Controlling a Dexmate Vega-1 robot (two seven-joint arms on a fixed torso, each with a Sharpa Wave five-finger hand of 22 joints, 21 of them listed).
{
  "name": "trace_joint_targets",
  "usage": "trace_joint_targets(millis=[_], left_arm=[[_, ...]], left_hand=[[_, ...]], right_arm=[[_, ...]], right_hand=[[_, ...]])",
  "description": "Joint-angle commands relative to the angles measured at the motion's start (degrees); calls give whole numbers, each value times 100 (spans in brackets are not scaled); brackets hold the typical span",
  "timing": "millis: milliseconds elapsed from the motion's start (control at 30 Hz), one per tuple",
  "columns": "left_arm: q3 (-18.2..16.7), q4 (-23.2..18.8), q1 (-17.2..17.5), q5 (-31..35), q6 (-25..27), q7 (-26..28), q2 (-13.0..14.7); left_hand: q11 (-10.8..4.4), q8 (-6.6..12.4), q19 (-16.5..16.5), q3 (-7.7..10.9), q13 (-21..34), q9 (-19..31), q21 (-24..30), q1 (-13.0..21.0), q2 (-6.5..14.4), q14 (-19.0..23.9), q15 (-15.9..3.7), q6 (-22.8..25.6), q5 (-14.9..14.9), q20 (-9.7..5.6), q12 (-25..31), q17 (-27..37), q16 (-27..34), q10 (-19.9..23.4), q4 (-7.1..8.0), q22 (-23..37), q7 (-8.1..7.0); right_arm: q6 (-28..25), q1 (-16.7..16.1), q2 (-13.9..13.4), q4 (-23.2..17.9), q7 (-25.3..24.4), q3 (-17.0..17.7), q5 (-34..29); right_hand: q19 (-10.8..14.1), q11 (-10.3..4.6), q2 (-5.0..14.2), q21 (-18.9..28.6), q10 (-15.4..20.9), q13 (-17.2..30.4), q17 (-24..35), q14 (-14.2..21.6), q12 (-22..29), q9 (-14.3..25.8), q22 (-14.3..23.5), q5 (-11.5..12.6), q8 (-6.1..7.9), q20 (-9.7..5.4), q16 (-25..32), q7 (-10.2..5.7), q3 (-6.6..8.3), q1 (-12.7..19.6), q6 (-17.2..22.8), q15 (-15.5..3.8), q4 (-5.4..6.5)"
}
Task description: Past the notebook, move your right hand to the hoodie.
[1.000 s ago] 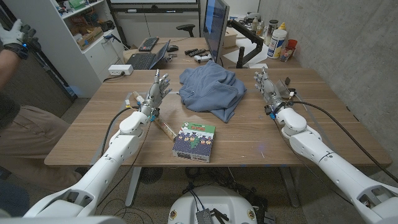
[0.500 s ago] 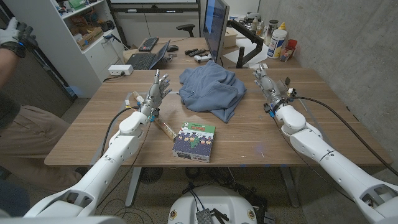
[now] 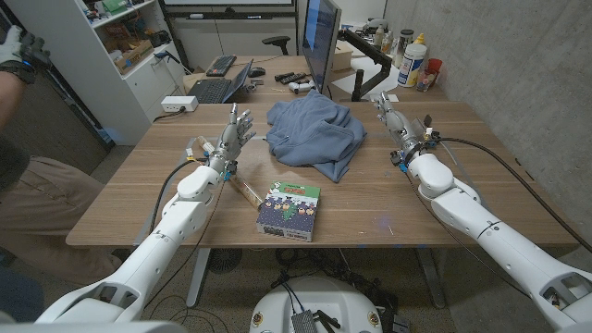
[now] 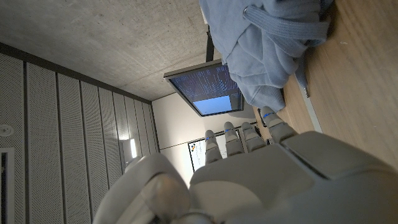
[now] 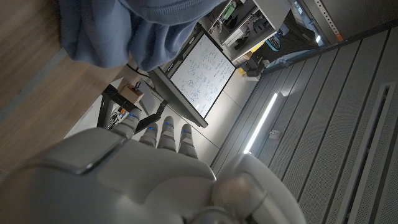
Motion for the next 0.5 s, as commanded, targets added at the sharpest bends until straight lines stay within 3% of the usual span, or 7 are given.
trace_joint_targets(millis=[33,500], left_arm=[[-17,-75,33,0,3,18,44],[1,-96,52,2,-33,36,65]], left_hand=[[-17,18,-26,-33,26,19,9,68,14,-53,9,48,-2,8,17,15,20,55,-12,30,-40],[-24,18,-25,-35,26,19,12,70,15,-57,12,55,-6,8,12,14,20,60,-10,31,-46]], right_arm=[[-163,38,-83,-160,-185,-92,-397],[-185,25,-131,-276,-391,-103,-722]], right_hand=[[-32,6,111,-16,-15,29,30,-48,-4,13,30,18,29,3,2,-10,31,40,30,7,17],[-50,-55,118,-14,-3,31,29,-80,1,13,31,17,37,-1,1,-27,45,50,46,4,9]])
